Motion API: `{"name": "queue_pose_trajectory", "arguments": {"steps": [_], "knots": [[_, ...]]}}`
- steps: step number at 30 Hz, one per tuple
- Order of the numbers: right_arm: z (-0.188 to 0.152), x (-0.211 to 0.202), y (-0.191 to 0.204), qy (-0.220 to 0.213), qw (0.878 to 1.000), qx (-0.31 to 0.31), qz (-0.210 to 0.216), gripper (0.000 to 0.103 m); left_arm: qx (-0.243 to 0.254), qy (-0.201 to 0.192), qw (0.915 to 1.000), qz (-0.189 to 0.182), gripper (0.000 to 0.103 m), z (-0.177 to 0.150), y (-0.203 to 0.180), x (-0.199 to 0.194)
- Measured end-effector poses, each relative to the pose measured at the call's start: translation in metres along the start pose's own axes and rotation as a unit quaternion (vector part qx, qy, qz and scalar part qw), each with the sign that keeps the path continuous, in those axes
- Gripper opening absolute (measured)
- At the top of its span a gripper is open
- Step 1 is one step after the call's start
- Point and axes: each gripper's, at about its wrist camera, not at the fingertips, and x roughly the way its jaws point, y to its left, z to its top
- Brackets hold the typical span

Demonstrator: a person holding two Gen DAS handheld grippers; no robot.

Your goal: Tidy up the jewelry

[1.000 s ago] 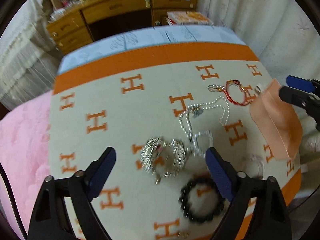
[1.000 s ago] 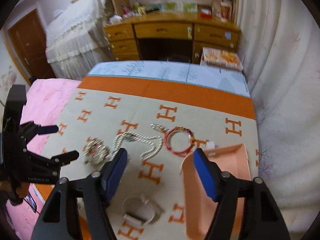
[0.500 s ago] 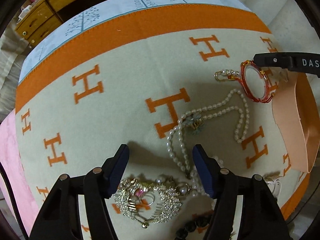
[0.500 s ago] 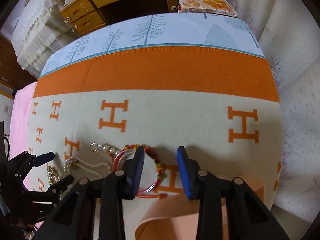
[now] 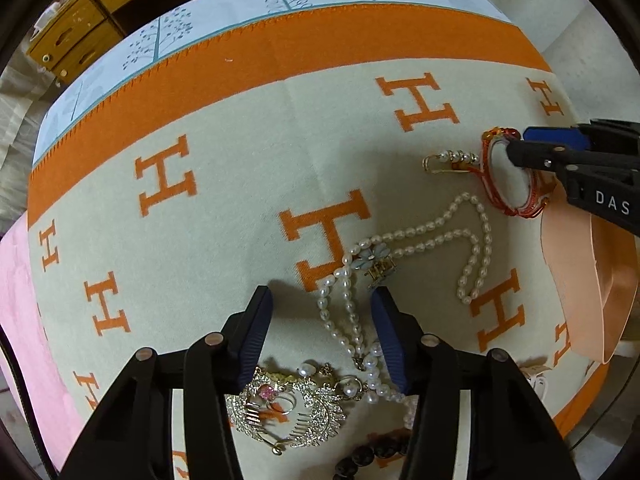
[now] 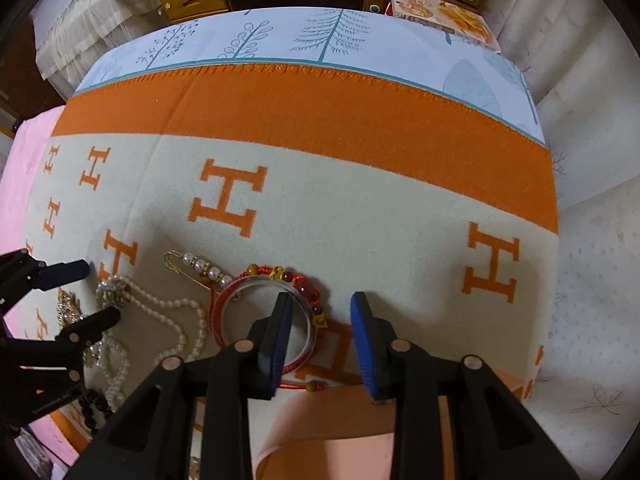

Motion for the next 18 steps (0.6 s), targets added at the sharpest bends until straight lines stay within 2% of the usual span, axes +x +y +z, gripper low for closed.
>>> {"name": "queue_pose_trajectory", "arguments": {"steps": [1, 3, 4, 6, 10, 11, 18], "knots": [[0.0, 0.0, 0.0, 0.003, 1.0, 0.003, 0.004, 0.013, 0.001, -0.001, 1.0, 0.0, 0.046, 0.0, -0.001, 0.0], [-0.001, -0.001, -0.002, 0.005, 1.0, 0.008, 0.013, 0.011, 0.013, -0.005, 0.9999, -0.003, 0.024, 0.001, -0.003, -0.002], [-0.003, -0.002, -0.001, 0.005, 1.0, 0.01, 0.014, 0.01, 0.014, -0.005, 0.9999, -0.004, 0.007, -0.003, -0.003, -0.004], [-0.005, -0.004, 0.0, 0.001, 1.0, 0.015, 0.02, 0.01, 0.003, -0.004, 1.0, -0.008, 0.007, -0.004, -0.001, -0.005], [-0.011, -0.025, 0.0, -0.034, 0.998, 0.029, 0.047, 0.01, -0.023, -0.012, 0.9997, -0.001, 0.004, -0.012, 0.007, -0.009], [-0.013, -0.032, -0.001, -0.044, 0.997, 0.031, 0.052, 0.01, -0.03, -0.019, 0.9994, 0.0, 0.0, -0.013, 0.01, -0.014], [-0.036, -0.097, -0.012, -0.127, 0.987, 0.047, 0.09, 0.01, -0.061, -0.095, 0.9936, 0.003, 0.0, -0.022, 0.029, -0.071]]}}
